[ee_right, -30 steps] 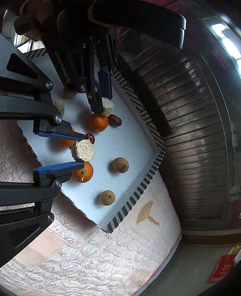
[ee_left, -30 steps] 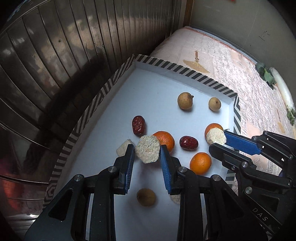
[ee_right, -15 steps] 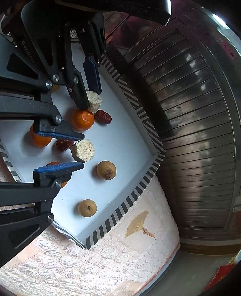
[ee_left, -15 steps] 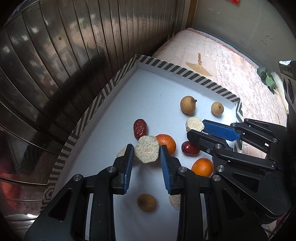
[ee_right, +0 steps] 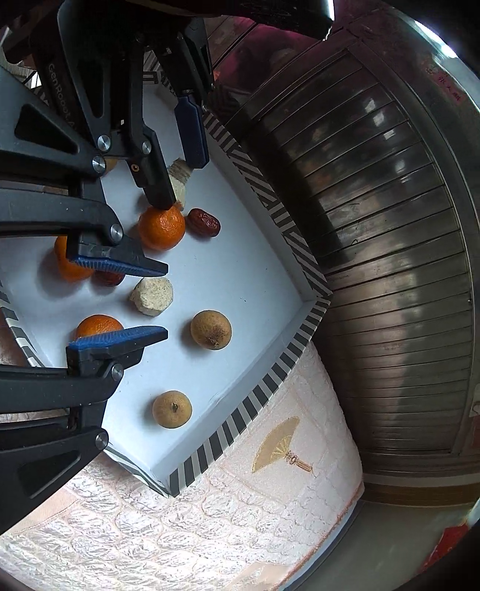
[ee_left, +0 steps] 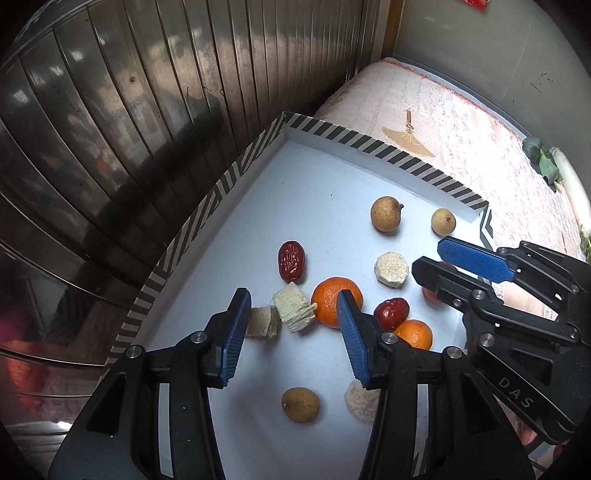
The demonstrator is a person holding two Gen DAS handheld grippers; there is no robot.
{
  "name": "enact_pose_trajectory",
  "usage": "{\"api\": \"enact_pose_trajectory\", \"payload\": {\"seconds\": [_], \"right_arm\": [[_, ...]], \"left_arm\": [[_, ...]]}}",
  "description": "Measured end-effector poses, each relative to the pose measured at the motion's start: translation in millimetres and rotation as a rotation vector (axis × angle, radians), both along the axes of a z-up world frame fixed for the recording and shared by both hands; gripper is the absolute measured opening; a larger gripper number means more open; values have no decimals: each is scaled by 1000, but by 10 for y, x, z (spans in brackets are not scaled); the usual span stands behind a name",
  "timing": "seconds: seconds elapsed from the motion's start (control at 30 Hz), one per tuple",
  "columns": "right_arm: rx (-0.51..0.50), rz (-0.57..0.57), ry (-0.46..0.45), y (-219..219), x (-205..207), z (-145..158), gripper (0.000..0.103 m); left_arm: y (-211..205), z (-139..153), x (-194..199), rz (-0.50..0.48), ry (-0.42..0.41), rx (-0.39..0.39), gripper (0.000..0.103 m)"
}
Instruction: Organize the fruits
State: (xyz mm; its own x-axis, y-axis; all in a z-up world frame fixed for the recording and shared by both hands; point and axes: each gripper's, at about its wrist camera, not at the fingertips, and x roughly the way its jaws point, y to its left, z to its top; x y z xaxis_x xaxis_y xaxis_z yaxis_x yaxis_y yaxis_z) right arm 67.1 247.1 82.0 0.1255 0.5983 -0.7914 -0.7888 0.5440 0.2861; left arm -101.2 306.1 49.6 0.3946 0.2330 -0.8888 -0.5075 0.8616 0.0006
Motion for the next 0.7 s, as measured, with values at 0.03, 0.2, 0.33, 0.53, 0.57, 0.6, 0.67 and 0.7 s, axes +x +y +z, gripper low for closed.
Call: {"api": "enact_pose_trajectory", "payload": {"seconds": [0.03,0.2,0.33,0.53,0.57,0.6,0.67,0.7], "right_arm": [[9,-13,-18,-49,-25,49,26],[71,-99,-70,-364,-148,276,26],[98,-172,-73,-587,-203,357,26],[102,-210,-77,-735,-264,405,26],[100,-209,-78,-716,-275,409,26],[100,-211,-78,-718,-273,415,26],[108,-217,-75,-777,-281,417,26],[109,-219,-70,-780,-286,411,26]], "left_arm": [[-13,25,-5,1,-9,1,48],[-106,240,-12,-2,-80,15,48],[-181,377,3,-15,-115,8,48],[-292,497,-43,-14,-138,33,48],[-300,514,-62,-6,-140,30,48],[-311,533,-84,-1,-142,24,48],[-314,570,-131,-11,-160,-4,48],[-315,589,-146,-15,-168,-10,48]]}}
